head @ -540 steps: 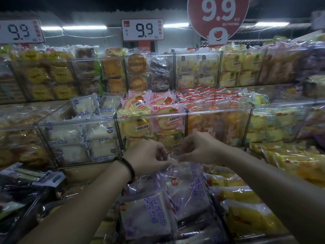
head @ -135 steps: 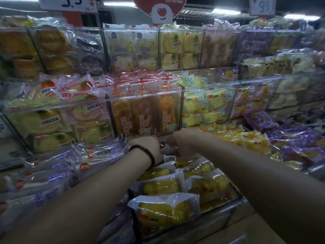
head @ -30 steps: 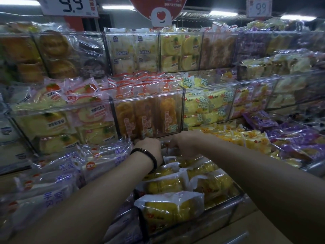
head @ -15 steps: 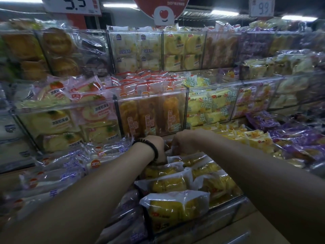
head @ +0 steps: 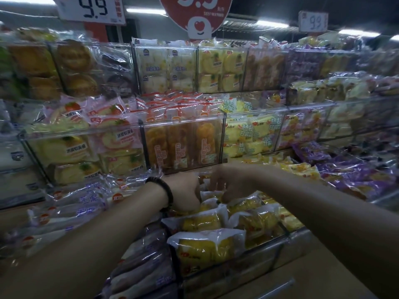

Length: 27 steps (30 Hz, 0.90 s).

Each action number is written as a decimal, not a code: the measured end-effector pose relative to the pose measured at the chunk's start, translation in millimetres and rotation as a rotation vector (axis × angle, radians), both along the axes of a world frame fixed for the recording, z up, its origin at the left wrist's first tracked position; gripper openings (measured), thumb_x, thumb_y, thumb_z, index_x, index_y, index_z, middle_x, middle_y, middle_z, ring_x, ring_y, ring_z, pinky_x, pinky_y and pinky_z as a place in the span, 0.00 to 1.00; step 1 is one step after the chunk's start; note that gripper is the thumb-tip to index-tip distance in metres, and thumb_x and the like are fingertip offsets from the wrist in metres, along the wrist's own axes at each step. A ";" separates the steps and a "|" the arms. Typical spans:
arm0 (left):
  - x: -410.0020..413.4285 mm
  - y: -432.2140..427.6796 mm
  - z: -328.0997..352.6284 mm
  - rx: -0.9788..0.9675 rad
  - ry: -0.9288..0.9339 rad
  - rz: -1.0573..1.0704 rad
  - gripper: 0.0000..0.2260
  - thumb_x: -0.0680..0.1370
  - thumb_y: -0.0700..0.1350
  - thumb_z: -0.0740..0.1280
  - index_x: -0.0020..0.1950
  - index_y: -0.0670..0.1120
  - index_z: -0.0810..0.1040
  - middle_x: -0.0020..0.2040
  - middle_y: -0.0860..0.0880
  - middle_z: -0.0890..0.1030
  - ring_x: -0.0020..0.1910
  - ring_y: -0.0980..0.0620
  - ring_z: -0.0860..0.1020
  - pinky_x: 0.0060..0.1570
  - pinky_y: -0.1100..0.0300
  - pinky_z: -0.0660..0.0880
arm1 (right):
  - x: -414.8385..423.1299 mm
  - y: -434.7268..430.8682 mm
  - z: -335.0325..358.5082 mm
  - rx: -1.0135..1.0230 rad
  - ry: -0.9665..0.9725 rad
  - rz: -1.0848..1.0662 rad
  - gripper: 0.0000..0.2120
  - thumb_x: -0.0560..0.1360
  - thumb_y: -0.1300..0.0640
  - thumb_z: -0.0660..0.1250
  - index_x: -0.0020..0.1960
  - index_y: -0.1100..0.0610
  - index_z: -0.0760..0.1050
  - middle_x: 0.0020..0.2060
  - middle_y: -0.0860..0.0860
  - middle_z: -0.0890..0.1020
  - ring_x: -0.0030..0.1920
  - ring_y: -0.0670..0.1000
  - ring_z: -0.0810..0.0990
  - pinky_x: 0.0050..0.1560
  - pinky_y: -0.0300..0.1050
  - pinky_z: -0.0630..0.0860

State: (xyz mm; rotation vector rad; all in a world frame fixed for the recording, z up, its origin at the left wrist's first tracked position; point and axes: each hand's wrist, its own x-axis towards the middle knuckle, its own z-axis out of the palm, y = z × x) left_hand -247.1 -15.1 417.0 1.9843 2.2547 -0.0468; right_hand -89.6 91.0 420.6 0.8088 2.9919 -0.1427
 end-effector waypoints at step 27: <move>29.5 9.6 -21.3 0.069 0.282 0.151 0.20 0.81 0.56 0.67 0.69 0.46 0.76 0.60 0.42 0.79 0.52 0.43 0.79 0.49 0.49 0.80 | 4.1 5.7 -24.0 0.046 -0.031 -0.047 0.19 0.81 0.56 0.68 0.71 0.48 0.74 0.60 0.50 0.79 0.56 0.53 0.77 0.55 0.50 0.78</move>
